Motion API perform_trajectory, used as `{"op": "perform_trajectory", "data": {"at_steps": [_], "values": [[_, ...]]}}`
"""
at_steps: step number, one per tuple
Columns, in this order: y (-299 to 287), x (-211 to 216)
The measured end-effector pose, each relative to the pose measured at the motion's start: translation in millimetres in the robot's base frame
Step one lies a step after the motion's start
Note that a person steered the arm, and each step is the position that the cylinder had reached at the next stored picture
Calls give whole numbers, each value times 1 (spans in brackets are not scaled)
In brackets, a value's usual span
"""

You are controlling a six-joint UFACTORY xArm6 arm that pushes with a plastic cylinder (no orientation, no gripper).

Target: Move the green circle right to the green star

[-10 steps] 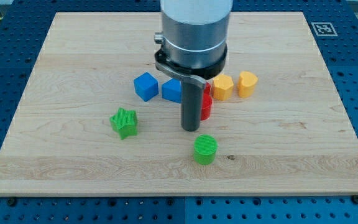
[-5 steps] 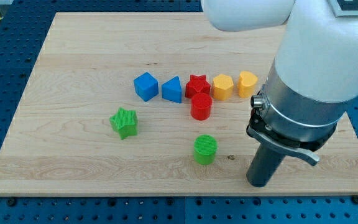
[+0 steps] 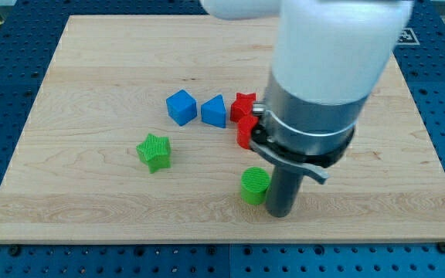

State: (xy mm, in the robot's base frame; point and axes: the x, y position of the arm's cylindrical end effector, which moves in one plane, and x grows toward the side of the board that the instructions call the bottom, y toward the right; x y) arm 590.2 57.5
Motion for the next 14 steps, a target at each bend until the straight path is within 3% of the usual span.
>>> {"op": "perform_trajectory", "data": {"at_steps": [8, 11, 14], "values": [[-43, -20], [30, -4], [48, -5]]}}
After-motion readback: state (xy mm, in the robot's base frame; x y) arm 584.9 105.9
